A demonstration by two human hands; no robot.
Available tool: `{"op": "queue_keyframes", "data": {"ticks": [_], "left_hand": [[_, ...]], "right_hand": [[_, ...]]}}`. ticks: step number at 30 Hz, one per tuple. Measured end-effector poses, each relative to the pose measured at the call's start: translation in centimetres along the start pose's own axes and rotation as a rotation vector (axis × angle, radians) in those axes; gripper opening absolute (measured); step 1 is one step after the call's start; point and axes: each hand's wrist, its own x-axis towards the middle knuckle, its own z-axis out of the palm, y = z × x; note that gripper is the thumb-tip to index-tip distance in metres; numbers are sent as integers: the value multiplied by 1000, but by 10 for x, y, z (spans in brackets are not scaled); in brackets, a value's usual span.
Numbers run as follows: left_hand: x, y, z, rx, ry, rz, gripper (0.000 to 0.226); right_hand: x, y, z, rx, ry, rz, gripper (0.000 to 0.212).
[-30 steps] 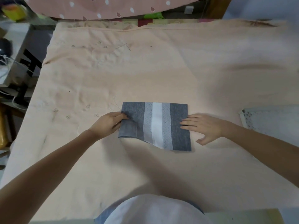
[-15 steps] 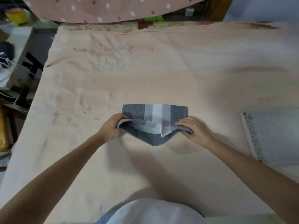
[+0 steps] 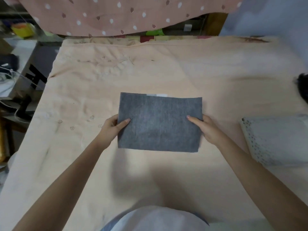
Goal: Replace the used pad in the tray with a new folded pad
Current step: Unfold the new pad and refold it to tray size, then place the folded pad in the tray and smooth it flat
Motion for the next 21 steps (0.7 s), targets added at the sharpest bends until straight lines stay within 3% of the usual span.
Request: {"op": "queue_keyframes", "data": {"ticks": [3,9,15,21], "left_hand": [[-9,-4,3,-159,-50,-167,17],[-29,-45,12,-88,-63,-435,33],[-39,-59,18,-25,26,-323,22],[-50,-59,20,-63,58,-253,17]], "right_hand": [[-3,6,2,81,-45,162,45],[-26,50,12,64,-95,311,40],[-44,73,30,-96,123,158,27],[-58,86,35,-54,311,105,11]]}}
